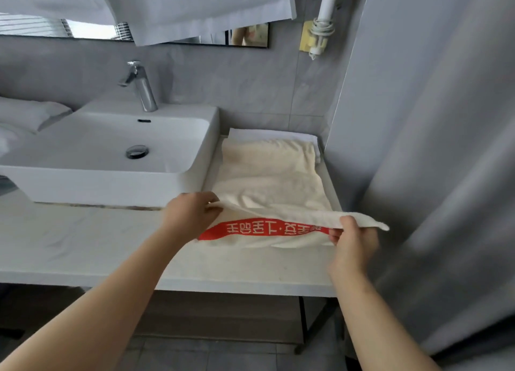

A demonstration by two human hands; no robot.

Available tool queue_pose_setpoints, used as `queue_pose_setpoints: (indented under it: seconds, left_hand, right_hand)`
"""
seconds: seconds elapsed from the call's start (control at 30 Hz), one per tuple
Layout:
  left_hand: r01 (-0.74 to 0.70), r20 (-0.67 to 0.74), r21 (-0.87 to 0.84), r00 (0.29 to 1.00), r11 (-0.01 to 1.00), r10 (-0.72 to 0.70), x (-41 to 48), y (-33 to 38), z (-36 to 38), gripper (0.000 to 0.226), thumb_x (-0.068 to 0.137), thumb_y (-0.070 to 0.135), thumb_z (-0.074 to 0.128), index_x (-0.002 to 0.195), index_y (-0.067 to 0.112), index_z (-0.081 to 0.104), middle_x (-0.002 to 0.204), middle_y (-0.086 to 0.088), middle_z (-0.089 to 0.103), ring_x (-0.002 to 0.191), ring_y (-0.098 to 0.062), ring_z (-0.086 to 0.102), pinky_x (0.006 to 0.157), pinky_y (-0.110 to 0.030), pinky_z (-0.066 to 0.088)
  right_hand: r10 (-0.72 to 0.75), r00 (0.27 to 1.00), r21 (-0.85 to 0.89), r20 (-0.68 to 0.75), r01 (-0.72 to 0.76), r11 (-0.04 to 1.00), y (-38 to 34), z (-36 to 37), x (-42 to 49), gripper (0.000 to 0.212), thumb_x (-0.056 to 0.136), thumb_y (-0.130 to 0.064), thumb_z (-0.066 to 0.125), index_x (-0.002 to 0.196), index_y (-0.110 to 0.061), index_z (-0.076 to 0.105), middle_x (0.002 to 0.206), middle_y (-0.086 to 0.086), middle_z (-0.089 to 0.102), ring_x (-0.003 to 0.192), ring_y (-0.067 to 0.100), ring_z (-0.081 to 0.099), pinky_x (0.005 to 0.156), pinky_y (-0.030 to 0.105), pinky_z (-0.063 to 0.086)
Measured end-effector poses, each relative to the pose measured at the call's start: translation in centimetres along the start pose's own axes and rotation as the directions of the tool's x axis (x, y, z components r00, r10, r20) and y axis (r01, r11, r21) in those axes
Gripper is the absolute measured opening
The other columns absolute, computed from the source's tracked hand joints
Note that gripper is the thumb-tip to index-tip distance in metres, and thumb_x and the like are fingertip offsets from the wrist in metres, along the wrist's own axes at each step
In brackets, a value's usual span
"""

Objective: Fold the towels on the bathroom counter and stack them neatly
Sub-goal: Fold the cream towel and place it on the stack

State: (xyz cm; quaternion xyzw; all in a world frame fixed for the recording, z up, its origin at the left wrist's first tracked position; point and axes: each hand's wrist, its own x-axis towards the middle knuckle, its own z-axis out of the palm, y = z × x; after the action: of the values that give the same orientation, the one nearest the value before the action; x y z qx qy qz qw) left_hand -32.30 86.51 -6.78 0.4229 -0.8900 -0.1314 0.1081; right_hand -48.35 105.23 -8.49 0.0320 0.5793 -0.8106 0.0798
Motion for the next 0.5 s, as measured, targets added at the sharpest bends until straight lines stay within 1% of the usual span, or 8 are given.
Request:
queue_pose_setpoints:
  seconds: [0.1, 0.17, 0.23, 0.27, 0.33, 0.4, 0.5]
  left_hand:
    - [-0.101, 0.148, -0.143, 0.981, 0.985, 0.122, -0.2, -0.1, -1.4, 0.012, 0.089, 0.031, 0.059, 0.095, 0.026, 0.067, 0.086, 0.005, 0.067, 0.083, -0.018, 0.061, 0.07, -0.027, 0.049]
    - [-0.121, 0.257, -0.269, 0.947, 0.955, 0.193, -0.4, -0.1, -2.1, 0.006, 0.088, 0.026, 0.062, 0.087, 0.026, 0.068, 0.082, 0.01, 0.065, 0.081, -0.013, 0.061, 0.067, -0.021, 0.049]
    - [-0.081, 0.344, -0.376, 0.913, 0.923, 0.22, -0.6, -0.2, -2.8, 0.008, 0.087, 0.026, 0.064, 0.081, 0.026, 0.069, 0.078, 0.012, 0.065, 0.077, -0.008, 0.062, 0.062, -0.015, 0.047]
    - [-0.063, 0.377, -0.414, 0.896, 0.908, 0.234, -0.6, -0.4, -3.1, 0.009, 0.087, 0.027, 0.065, 0.079, 0.025, 0.07, 0.075, 0.011, 0.066, 0.074, -0.008, 0.062, 0.06, -0.014, 0.047]
    - [-0.038, 0.442, -0.468, 0.855, 0.883, 0.271, -0.7, -0.9, -3.6, 0.012, 0.086, 0.028, 0.066, 0.078, 0.021, 0.071, 0.071, 0.009, 0.066, 0.072, -0.009, 0.063, 0.061, -0.015, 0.048]
    - [-0.013, 0.504, -0.499, 0.809, 0.866, 0.303, -0.8, -1.3, -4.0, 0.014, 0.086, 0.027, 0.067, 0.078, 0.018, 0.071, 0.07, 0.008, 0.066, 0.071, -0.01, 0.063, 0.063, -0.018, 0.049]
    - [0.015, 0.581, -0.495, 0.749, 0.869, 0.318, -0.8, -1.7, -4.3, 0.013, 0.084, 0.029, 0.067, 0.076, 0.019, 0.07, 0.07, 0.009, 0.068, 0.072, -0.008, 0.064, 0.065, -0.017, 0.049]
  right_hand:
    - [-0.09, 0.996, 0.043, -0.015, 0.091, 0.995, -1.2, 0.4, -1.0, 0.021, 0.085, 0.002, 0.047, 0.075, -0.016, 0.053, 0.072, -0.002, 0.056, 0.061, 0.009, 0.054, 0.049, 0.019, 0.045]
    - [-0.104, 0.994, 0.066, -0.026, 0.106, 0.992, -1.7, 0.7, -1.5, 0.023, 0.088, -0.002, 0.046, 0.074, -0.018, 0.053, 0.072, -0.006, 0.056, 0.062, 0.005, 0.056, 0.056, 0.022, 0.046]
    - [-0.087, 0.995, 0.102, -0.043, 0.091, 0.991, -2.0, 0.7, -1.9, 0.023, 0.091, -0.008, 0.046, 0.073, -0.02, 0.054, 0.072, -0.009, 0.056, 0.063, 0.0, 0.058, 0.06, 0.021, 0.047]
    - [-0.081, 0.995, 0.118, -0.055, 0.087, 0.989, -2.0, 0.7, -2.0, 0.023, 0.092, -0.01, 0.046, 0.073, -0.02, 0.054, 0.073, -0.009, 0.056, 0.065, 0.001, 0.058, 0.061, 0.021, 0.046]
    - [-0.088, 0.993, 0.127, -0.084, 0.098, 0.987, -2.0, 0.7, -2.4, 0.023, 0.093, -0.014, 0.046, 0.071, -0.019, 0.054, 0.074, -0.006, 0.054, 0.071, 0.009, 0.056, 0.065, 0.023, 0.045]
    - [-0.115, 0.987, 0.119, -0.112, 0.128, 0.985, -1.9, 0.7, -2.8, 0.026, 0.092, -0.015, 0.047, 0.067, -0.018, 0.051, 0.072, -0.004, 0.051, 0.072, 0.012, 0.052, 0.067, 0.027, 0.042]
    - [-0.145, 0.979, 0.129, -0.142, 0.164, 0.978, -1.9, 1.0, -3.3, 0.027, 0.092, -0.016, 0.047, 0.065, -0.017, 0.051, 0.071, -0.003, 0.051, 0.073, 0.014, 0.051, 0.069, 0.028, 0.041]
